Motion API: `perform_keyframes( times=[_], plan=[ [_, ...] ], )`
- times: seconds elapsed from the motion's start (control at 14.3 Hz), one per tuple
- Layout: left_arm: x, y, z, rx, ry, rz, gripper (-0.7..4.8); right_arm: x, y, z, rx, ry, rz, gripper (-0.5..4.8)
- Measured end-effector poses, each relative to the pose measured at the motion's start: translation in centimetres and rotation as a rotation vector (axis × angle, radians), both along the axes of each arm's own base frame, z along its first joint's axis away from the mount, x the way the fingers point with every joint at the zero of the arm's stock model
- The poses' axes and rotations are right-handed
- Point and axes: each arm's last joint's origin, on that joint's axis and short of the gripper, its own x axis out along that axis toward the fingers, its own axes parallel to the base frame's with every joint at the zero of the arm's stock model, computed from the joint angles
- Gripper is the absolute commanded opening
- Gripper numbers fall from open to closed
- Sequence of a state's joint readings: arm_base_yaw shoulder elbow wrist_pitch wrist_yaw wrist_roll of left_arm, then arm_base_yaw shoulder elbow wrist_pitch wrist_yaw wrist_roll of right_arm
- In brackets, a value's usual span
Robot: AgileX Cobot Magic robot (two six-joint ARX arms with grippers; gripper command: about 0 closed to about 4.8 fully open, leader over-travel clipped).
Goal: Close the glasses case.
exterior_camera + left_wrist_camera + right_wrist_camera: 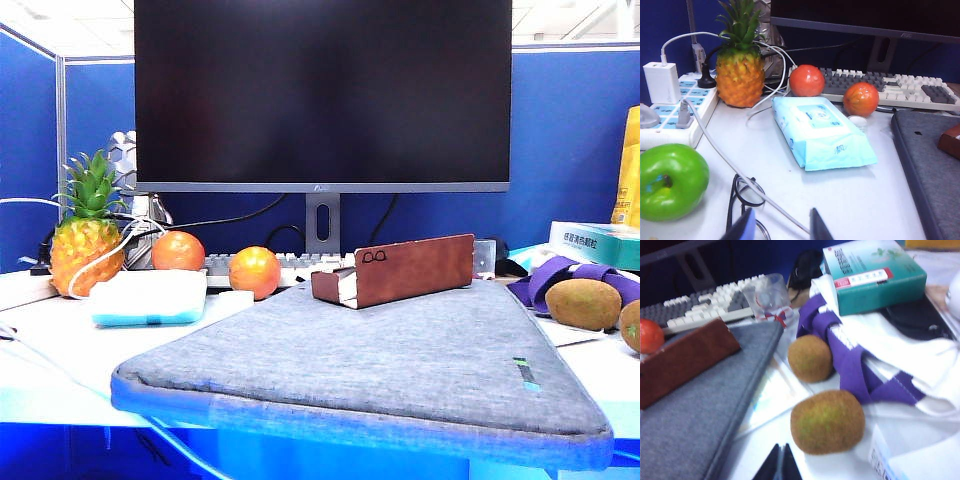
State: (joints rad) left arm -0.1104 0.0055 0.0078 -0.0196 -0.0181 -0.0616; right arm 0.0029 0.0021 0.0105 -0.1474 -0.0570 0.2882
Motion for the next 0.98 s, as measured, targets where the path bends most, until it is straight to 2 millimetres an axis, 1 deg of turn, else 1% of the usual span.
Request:
perform_keyframes(
  times=[0.42, 0.56, 0.63, 0.7, 0.77, 0.84, 0.91, 0.98],
  plan=[
    [0.0, 0.0, 0.0, 0.000, 0.000, -0.002, 1.52, 0.0, 0.0, 0.1, 0.000, -0.014, 0.000, -0.01],
    [0.0, -0.2, 0.0, -0.001, 0.000, -0.053, 1.56, 0.1, 0.0, 0.5, 0.001, -0.056, 0.005, -0.01],
    [0.0, -0.3, 0.0, -0.008, 0.001, -0.089, 1.75, 0.1, 0.1, 0.9, 0.004, -0.093, 0.022, 0.01],
    [0.0, -0.3, 0.0, -0.021, 0.003, -0.102, 2.20, 0.1, 0.1, 1.3, 0.005, -0.134, 0.026, 0.26],
    [0.0, -0.3, 0.0, -0.026, 0.002, -0.104, 2.78, 0.1, 0.1, 1.7, 0.005, -0.180, 0.027, 0.91],
    [-0.1, -0.3, 0.4, -0.028, -0.014, -0.111, 2.79, 0.0, 0.2, 2.6, 0.016, -0.273, 0.060, 0.94],
    [-0.3, -0.3, 1.5, -0.033, -0.045, -0.123, 2.79, -0.1, 0.2, 3.3, 0.037, -0.336, 0.075, 0.95],
    [-0.5, -0.3, 2.5, -0.035, -0.076, -0.124, 2.79, -0.2, 0.2, 3.7, 0.039, -0.343, 0.075, 0.95]
  ],
)
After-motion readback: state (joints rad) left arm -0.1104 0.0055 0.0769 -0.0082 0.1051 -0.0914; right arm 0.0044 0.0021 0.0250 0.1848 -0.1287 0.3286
